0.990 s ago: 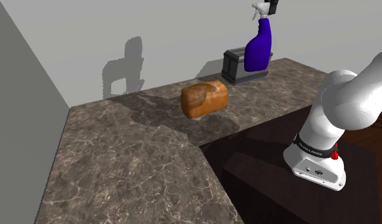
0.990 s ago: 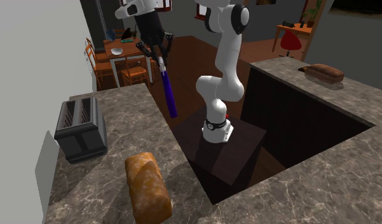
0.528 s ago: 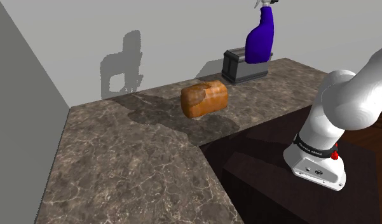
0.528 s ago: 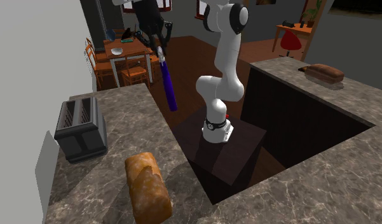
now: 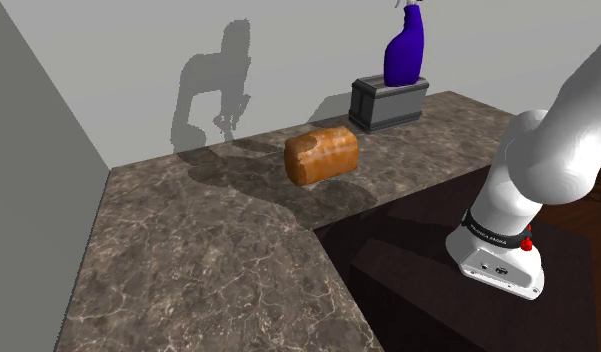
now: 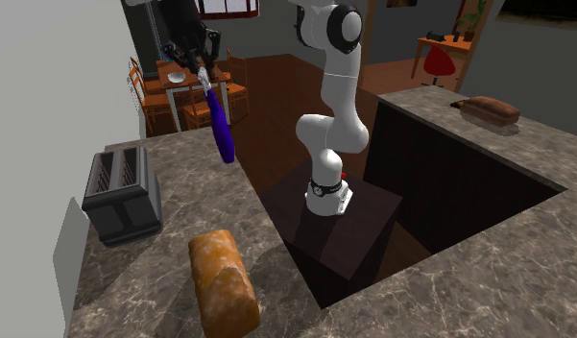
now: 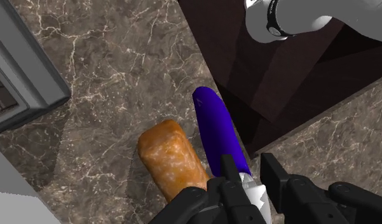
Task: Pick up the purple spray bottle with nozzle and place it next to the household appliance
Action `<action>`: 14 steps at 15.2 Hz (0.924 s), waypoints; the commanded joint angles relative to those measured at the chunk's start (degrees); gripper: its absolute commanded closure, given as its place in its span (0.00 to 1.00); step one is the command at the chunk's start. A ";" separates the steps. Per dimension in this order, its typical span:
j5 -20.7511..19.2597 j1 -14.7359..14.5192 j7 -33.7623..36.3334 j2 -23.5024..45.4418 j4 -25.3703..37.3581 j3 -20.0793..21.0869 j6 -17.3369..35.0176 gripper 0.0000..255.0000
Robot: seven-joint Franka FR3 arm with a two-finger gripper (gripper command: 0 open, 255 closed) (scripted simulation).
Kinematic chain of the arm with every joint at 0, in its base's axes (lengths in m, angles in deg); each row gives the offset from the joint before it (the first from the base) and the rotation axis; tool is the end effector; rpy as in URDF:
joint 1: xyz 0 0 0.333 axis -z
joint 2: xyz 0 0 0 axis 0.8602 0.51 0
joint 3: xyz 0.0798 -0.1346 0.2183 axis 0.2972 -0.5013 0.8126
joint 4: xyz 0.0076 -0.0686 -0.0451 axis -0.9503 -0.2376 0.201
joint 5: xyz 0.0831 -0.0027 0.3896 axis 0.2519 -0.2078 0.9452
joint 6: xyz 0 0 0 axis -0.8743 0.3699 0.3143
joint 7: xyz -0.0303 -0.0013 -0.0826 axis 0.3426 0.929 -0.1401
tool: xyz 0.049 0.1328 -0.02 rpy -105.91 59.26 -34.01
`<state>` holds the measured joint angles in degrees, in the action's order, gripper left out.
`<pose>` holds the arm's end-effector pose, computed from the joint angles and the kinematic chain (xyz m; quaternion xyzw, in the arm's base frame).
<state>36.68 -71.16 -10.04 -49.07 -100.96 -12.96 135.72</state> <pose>0.3861 -0.1882 0.6578 -0.9370 -0.3283 0.0341 0.1141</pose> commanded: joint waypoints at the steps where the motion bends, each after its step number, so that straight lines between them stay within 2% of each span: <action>1: 1.77 0.68 -4.62 5.74 5.81 -3.85 -1.17 1.00; 3: 4.64 2.47 -9.46 12.01 11.74 -7.62 -2.56 1.00; 5: 8.98 6.03 -14.57 19.36 18.96 -11.02 -4.80 1.00; 7: 14.98 12.34 -19.29 27.83 28.45 -13.22 -8.41 1.00; 8: 18.86 17.05 -21.09 32.64 34.88 -13.54 -11.07 1.00; 9: 20.46 19.54 -21.49 34.62 37.97 -13.02 -12.34 1.00; 11: 17.06 15.86 -21.07 31.17 30.97 -12.82 -8.30 1.00; 14: 13.84 11.89 -20.29 27.44 23.24 -12.98 -3.59 1.00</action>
<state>51.65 -57.91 -30.61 -20.37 -75.00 -25.91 130.38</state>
